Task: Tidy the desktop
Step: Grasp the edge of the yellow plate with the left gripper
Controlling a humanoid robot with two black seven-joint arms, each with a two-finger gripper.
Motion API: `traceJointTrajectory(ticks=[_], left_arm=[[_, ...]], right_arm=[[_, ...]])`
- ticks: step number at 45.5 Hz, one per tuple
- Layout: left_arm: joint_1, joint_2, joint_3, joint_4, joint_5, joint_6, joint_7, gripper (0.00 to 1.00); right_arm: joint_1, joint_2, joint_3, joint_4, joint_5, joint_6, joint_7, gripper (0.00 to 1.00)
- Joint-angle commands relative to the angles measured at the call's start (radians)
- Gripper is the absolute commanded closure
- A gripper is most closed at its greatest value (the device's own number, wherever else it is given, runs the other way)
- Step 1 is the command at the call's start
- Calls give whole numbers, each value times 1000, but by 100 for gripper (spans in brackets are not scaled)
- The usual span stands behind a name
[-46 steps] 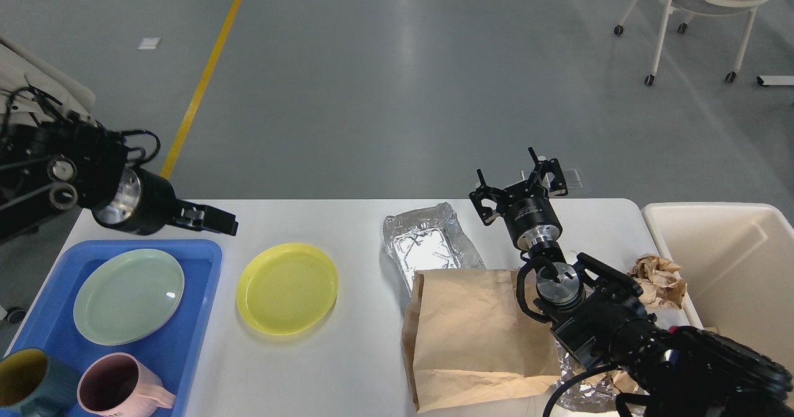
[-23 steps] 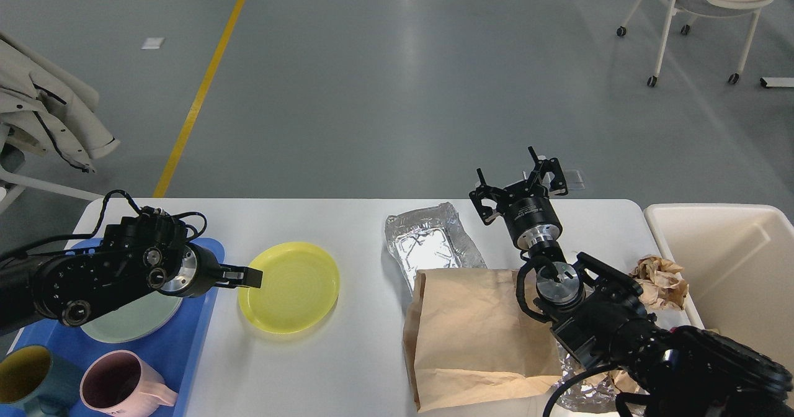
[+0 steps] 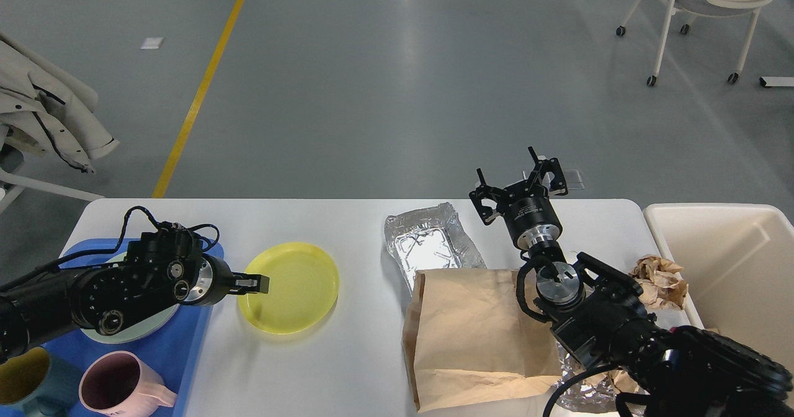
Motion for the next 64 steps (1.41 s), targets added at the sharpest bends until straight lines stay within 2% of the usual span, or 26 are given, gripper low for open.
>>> traceJointTrajectory(ticks=[1,3,14,18,29,38,43,56,64], left_arm=[[12,-16,1,20,1,8,0,32],[16,-19,4,22,1,13,0,36],[33,-42,53,37,-1,39,-1,37],[39,-48,56,43,-1,45,-3,46],[52,-51,58,44,-1,50,0,52],[49,-51,56,48,-1,50,0,88],[42,-51,56,49,-1,48,2,97],[15,-50,53,46,-18,30,-1,100],[-24,-14,30,0,-22,-50,-12,100]], right_arm=[[0,0,1,0,0,0,0,0],[0,0,1,0,0,0,0,0],[0,0,-1,2,0,0,0,0],[0,0,-1,0,0,0,0,0],[0,0,1,0,0,-1,0,0],[0,0,-1,0,0,0,0,0],[0,0,1,0,0,0,0,0],[0,0,1,0,0,0,0,0],[0,0,1,0,0,0,-2,0]])
